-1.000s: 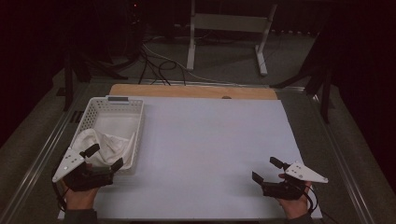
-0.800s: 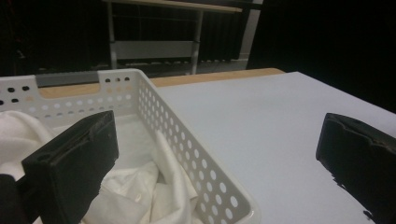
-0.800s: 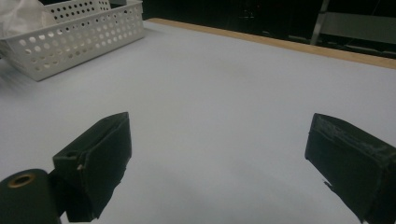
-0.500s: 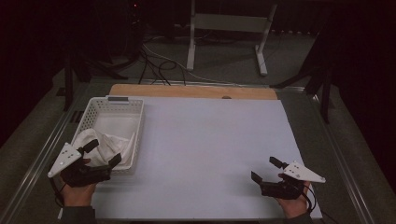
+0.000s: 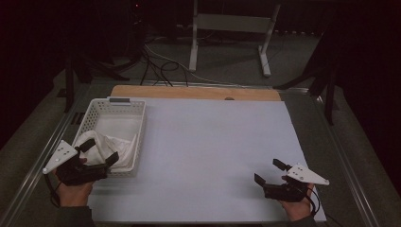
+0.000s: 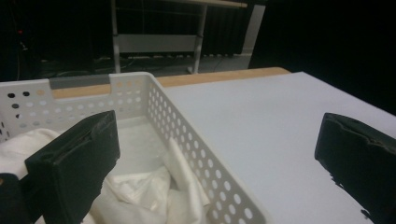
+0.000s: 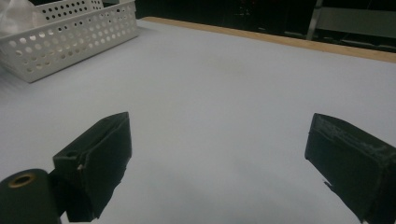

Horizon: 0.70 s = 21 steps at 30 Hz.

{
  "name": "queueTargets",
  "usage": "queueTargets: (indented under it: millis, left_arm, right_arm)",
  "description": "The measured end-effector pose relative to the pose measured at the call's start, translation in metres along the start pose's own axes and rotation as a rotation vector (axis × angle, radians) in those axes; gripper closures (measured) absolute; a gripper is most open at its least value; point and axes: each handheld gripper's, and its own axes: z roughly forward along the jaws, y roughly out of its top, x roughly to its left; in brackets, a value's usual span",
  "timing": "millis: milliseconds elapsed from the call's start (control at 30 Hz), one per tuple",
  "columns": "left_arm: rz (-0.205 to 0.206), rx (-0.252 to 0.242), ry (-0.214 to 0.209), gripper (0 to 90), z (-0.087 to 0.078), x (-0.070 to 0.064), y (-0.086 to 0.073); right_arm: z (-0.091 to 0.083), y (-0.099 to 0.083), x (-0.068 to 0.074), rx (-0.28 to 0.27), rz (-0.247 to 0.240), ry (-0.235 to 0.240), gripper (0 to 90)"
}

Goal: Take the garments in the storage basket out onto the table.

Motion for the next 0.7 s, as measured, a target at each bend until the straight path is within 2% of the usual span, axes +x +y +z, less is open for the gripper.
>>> queueTargets:
  millis: [67, 167, 233, 400, 700]
  left_arm:
    - [-0.007, 0.002, -0.02, 1.9, -0.001, 0.004, 0.002]
    - [-0.018, -0.01, -0.024, 2.3, -0.003, 0.008, 0.004]
    - [-0.015, -0.02, -0.005, 1.8, -0.004, 0.011, 0.007]
    - [0.004, 0.003, 0.033, 0.3, -0.003, 0.016, 0.011]
    - [-0.012, 0.033, 0.074, 0.3, 0.001, 0.03, 0.018]
  right_arm:
    - [0.0, 0.0, 0.0, 0.002, 0.002, -0.001, 7.4]
    - [0.0, 0.0, 0.0, 0.004, 0.001, 0.0, 7.4]
    - [0.0, 0.0, 0.001, 0.006, 0.002, 0.0, 7.4]
    - [0.0, 0.0, 0.0, 0.003, 0.002, 0.0, 7.4]
    - [0.0, 0.0, 0.0, 0.003, 0.005, 0.001, 7.4]
